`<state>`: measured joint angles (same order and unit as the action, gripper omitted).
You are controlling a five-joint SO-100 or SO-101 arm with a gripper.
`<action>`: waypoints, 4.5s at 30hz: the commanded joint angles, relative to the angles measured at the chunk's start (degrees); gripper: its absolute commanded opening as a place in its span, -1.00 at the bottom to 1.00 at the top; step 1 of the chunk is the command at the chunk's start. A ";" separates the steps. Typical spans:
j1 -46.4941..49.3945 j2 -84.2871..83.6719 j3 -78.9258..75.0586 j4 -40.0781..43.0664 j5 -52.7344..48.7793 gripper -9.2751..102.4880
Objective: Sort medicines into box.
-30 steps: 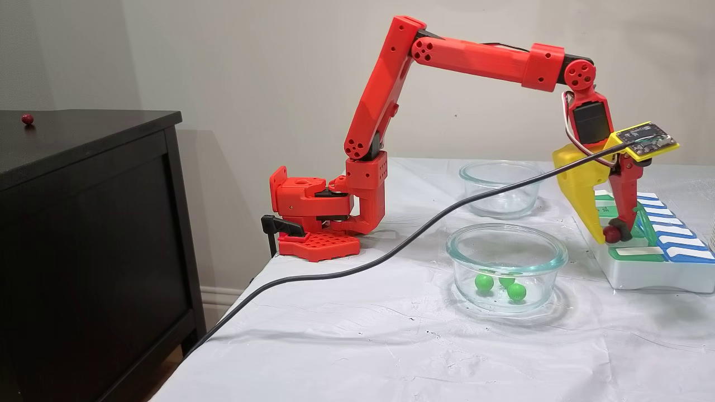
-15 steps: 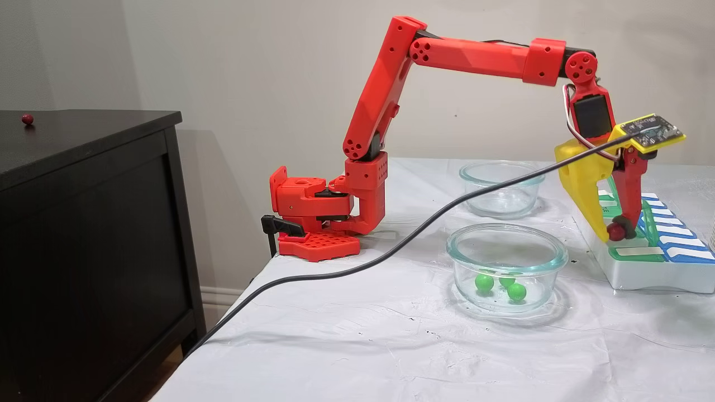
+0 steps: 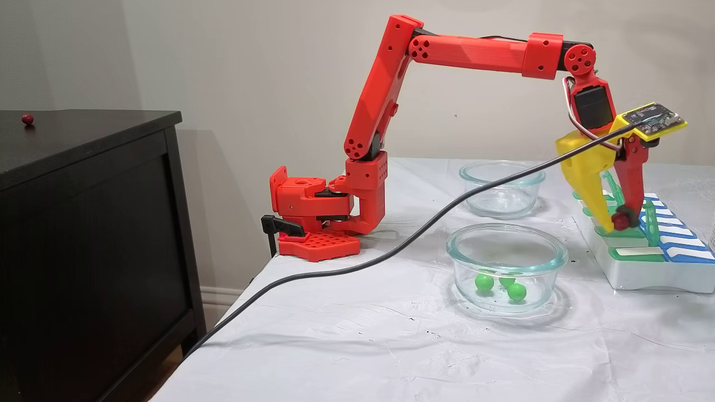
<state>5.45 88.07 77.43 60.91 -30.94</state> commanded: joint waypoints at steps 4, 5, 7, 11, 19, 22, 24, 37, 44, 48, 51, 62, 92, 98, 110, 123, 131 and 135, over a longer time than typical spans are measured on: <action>0.26 1.05 -7.82 -1.85 -0.09 -0.84; 0.53 0.97 -7.91 -2.37 -0.26 -0.84; 1.14 0.53 -8.61 -3.08 -0.62 -0.84; 1.85 -0.26 -9.67 -4.57 -1.32 -0.84; 1.67 0.88 -7.47 -5.10 -3.25 -0.47; 1.67 1.23 -7.29 -4.92 -3.69 -0.41; 1.58 1.58 -7.21 -4.31 -4.04 -0.39; 5.89 6.77 -18.98 22.85 -13.18 -0.83; 11.34 10.46 -20.65 31.73 -19.95 -0.84; 11.60 16.35 -6.33 27.25 -24.52 -0.84; 12.30 25.93 11.07 19.25 -25.31 -0.84; 17.84 43.42 36.04 6.68 -29.53 -0.84; 18.81 38.67 46.93 -2.90 -32.87 -0.49; 18.72 36.47 48.16 -6.06 -31.82 -0.48; 17.93 34.10 48.16 -8.96 -30.67 -0.50; 18.11 30.15 46.76 -10.55 -30.50 -0.53; 17.84 29.36 46.32 -12.30 -30.85 -0.56; 17.93 28.04 45.26 -12.22 -30.85 -0.56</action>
<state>23.99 115.84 126.56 49.13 -61.70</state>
